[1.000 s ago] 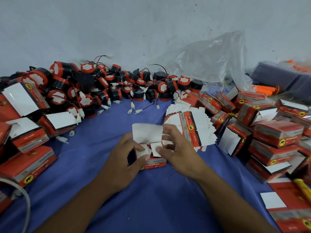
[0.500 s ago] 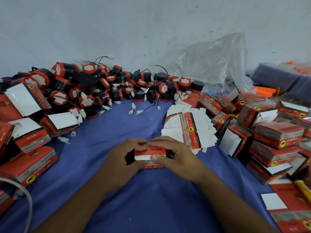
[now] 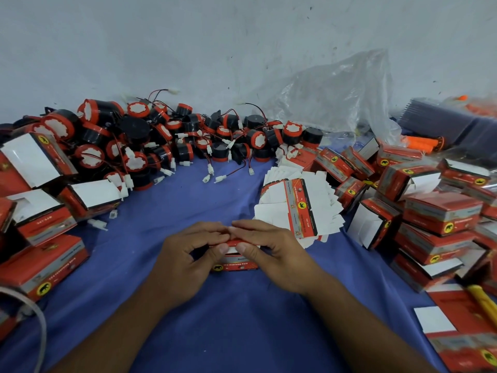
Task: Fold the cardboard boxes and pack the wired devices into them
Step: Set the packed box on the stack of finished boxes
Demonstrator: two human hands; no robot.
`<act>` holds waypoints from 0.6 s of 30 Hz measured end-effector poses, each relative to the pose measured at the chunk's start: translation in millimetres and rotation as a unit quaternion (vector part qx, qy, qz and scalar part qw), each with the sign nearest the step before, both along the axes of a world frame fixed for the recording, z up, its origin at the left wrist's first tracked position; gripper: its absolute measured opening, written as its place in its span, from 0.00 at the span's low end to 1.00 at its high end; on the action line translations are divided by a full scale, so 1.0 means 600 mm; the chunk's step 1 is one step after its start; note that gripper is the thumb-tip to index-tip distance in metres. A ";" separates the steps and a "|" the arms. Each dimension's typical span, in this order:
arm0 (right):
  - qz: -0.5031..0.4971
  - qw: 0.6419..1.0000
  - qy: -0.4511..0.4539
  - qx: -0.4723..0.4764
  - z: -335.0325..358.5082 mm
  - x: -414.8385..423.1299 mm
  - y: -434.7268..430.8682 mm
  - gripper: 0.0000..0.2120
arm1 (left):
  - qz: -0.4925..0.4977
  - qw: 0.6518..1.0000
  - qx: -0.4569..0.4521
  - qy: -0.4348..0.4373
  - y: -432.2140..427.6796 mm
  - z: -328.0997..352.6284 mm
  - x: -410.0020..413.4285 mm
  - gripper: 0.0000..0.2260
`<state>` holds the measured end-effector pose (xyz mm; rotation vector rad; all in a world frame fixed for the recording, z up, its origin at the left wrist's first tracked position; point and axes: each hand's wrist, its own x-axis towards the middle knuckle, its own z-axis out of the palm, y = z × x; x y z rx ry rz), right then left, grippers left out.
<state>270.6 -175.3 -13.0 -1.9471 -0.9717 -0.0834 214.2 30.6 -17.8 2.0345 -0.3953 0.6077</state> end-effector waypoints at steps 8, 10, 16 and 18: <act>0.012 0.996 -0.017 -0.085 -0.001 0.003 -0.001 0.18 | -0.010 0.994 0.099 -0.055 0.012 -0.003 0.002 0.10; 0.014 0.993 -0.030 -0.112 0.000 0.005 -0.005 0.21 | -0.031 0.989 0.126 -0.066 0.018 -0.002 0.001 0.15; 0.013 0.991 -0.040 -0.128 -0.005 0.006 -0.007 0.26 | -0.041 0.974 0.211 -0.075 0.029 -0.015 -0.002 0.19; 0.015 0.992 -0.025 -0.125 -0.004 0.008 -0.009 0.26 | -0.037 0.975 0.208 -0.075 0.028 -0.020 -0.002 0.18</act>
